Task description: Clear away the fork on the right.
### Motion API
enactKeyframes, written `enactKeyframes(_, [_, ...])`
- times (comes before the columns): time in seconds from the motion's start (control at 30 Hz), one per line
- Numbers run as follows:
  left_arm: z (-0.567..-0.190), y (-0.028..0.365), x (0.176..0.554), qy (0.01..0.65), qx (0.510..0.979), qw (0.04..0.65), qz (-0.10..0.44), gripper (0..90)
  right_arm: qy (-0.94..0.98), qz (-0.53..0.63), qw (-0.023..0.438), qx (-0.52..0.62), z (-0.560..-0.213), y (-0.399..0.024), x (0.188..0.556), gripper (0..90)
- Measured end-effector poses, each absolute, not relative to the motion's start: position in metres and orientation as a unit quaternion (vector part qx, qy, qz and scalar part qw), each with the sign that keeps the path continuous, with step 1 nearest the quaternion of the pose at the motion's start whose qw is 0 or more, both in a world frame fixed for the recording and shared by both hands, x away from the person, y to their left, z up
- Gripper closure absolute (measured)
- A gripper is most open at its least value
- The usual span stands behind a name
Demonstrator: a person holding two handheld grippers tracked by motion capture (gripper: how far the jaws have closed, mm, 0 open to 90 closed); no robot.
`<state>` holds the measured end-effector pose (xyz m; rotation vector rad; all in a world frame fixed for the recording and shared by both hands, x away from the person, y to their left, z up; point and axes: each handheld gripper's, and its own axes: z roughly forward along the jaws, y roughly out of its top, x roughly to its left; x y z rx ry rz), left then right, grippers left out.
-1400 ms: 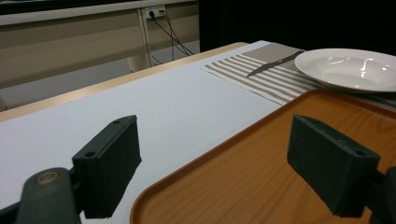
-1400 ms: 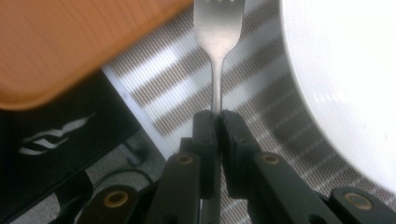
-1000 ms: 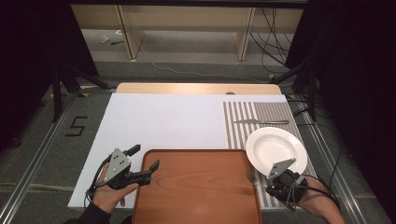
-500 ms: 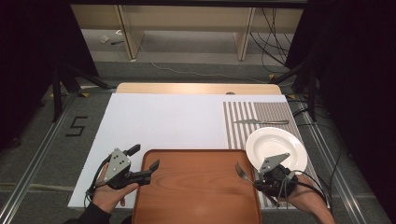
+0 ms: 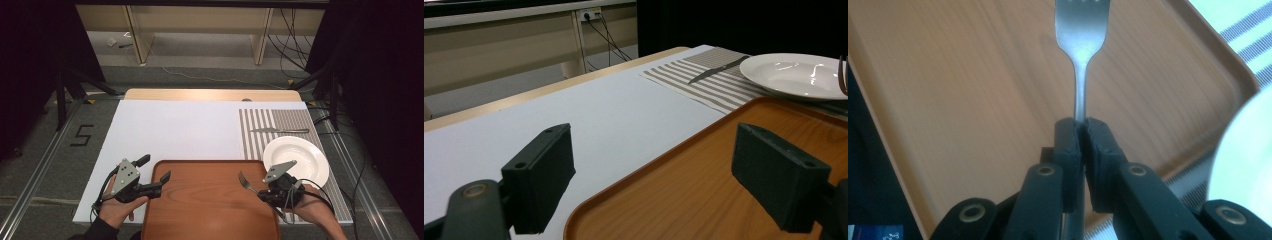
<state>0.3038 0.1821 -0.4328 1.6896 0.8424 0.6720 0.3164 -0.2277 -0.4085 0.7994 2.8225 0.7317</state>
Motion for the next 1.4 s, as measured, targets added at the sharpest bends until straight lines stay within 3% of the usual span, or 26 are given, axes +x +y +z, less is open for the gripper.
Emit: enactKeyframes(1.4, [-0.433,0.183,0.304,0.355,0.711,0.536,0.283,16.8,0.955,0.176,-0.005,0.239,-0.439,-0.181,0.320,85.0])
